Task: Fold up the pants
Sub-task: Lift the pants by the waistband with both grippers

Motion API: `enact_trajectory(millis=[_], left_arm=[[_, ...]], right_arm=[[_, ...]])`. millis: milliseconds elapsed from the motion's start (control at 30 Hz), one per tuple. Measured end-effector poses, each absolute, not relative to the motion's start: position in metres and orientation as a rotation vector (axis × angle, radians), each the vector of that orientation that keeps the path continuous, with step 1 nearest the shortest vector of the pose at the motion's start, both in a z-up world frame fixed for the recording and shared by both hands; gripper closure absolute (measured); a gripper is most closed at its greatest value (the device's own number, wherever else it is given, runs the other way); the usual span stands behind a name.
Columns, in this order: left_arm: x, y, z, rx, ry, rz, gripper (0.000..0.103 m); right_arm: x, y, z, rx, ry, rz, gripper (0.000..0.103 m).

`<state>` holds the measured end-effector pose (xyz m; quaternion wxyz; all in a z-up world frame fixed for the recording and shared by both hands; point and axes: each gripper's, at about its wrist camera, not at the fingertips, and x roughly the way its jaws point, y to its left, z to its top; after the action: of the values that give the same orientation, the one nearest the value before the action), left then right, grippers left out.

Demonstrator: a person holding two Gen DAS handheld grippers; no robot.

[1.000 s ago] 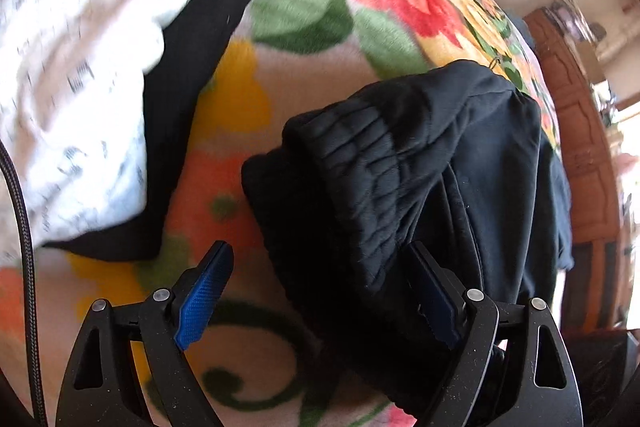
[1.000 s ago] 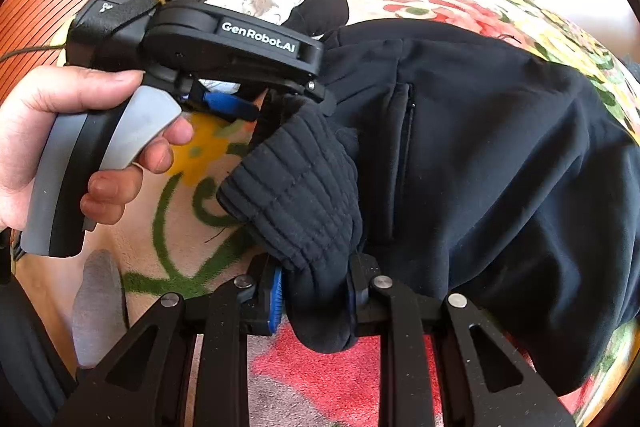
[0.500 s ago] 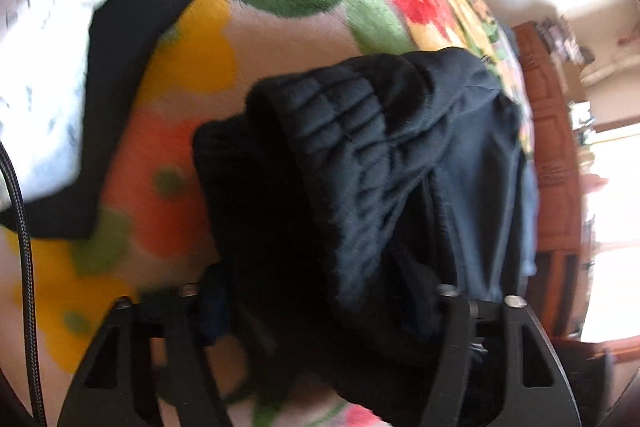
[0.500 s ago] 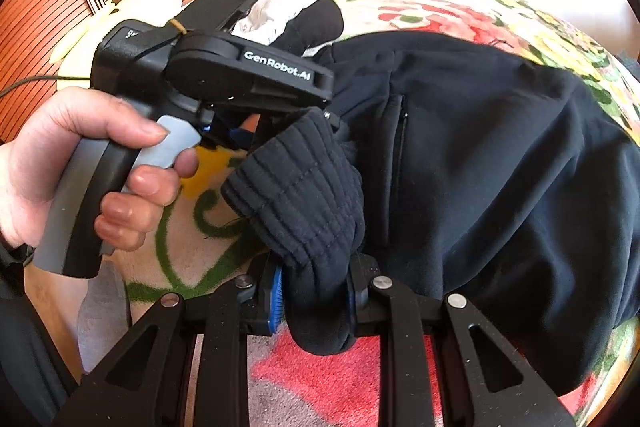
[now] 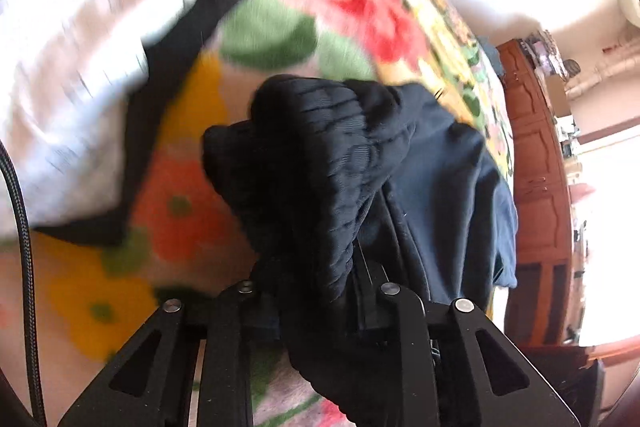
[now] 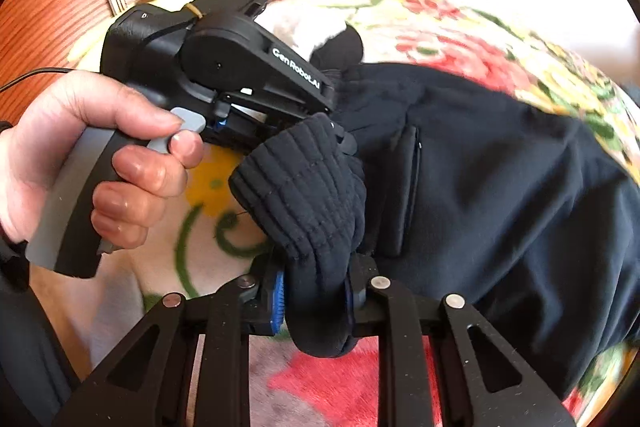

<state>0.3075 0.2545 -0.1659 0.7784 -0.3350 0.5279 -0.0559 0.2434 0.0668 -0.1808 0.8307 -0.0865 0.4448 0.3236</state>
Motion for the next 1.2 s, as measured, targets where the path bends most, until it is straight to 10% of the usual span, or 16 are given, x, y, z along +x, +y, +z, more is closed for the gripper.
enact_trajectory(millis=[900, 1200], left_arm=[[0.137, 0.457, 0.138, -0.549, 0.804, 0.070, 0.080], [0.110, 0.395, 0.186, -0.417, 0.800, 0.094, 0.080]], right_arm=[[0.205, 0.294, 0.090, -0.184, 0.620, 0.957, 0.082], [0.183, 0.282, 0.132, -0.147, 0.541, 1.008, 0.083]])
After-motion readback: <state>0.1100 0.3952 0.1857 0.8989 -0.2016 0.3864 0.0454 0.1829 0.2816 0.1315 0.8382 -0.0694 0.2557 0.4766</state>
